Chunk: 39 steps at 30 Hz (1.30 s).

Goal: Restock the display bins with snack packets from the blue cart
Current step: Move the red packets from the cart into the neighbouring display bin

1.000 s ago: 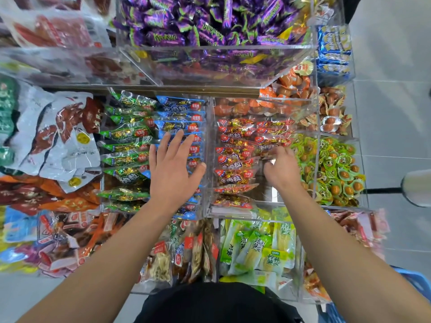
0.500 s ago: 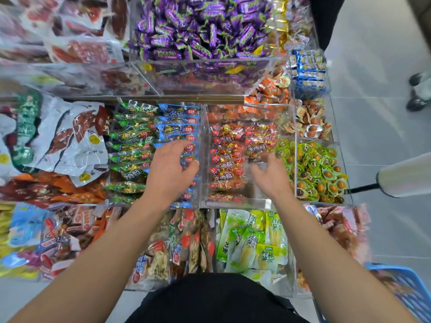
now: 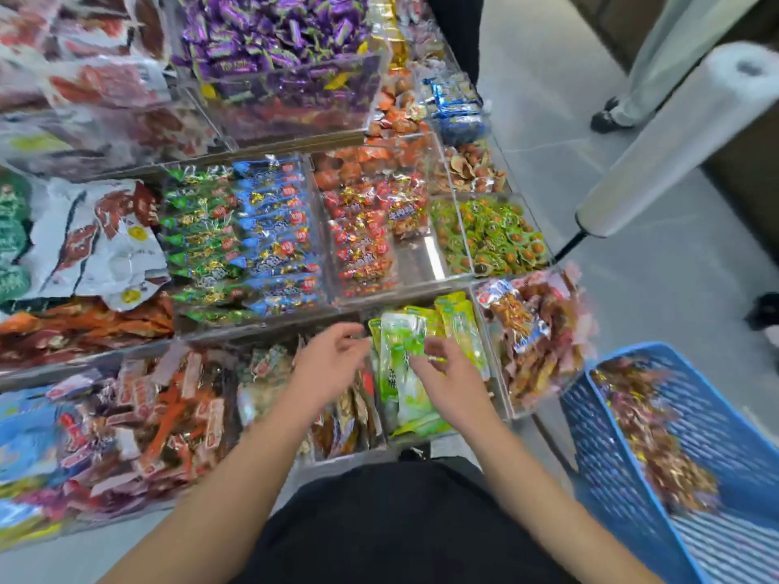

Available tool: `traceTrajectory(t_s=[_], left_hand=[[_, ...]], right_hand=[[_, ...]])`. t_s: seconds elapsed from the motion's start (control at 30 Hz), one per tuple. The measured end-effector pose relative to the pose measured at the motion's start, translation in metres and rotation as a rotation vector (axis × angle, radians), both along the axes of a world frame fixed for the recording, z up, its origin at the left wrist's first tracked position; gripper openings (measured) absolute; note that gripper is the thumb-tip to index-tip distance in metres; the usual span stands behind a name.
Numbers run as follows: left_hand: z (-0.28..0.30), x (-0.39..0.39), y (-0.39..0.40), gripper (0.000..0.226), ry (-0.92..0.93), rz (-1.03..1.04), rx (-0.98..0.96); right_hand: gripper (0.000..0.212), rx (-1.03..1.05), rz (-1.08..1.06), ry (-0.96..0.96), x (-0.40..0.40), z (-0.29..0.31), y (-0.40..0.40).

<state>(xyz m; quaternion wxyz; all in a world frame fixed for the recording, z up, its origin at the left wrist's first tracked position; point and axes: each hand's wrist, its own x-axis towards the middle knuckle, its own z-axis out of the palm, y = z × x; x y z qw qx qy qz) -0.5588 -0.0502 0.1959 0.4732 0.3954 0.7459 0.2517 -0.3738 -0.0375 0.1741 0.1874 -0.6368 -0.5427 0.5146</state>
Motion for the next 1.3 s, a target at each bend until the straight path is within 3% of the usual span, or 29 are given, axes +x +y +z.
traceTrajectory(t_s=[0.17,0.37,0.57,1.0,1.3], left_hand=[[-0.027,0.013,-0.053,0.033,-0.093,-0.142,-0.174],[-0.058,0.031,-0.125,0.033,-0.155,-0.243,-0.354],[-0.071,0.072,-0.167,0.026,-0.143,-0.422,-0.474],[-0.058,0.234,-0.176,0.030,-0.063,-0.766,-0.469],[-0.064,0.357,-0.162,0.023,-0.084,-0.772,-0.410]], right_hand=[[0.043,-0.112,-0.165,-0.021,0.020,-0.014,-0.084],[0.018,-0.245,-0.367,-0.071,0.041,-0.041,-0.187],[0.022,-0.333,-0.600,-0.089,0.080,-0.055,-0.269],[0.038,-0.344,-1.004,0.040,0.211,-0.049,-0.346],[0.033,-0.290,-1.096,0.100,0.310,-0.047,-0.350]])
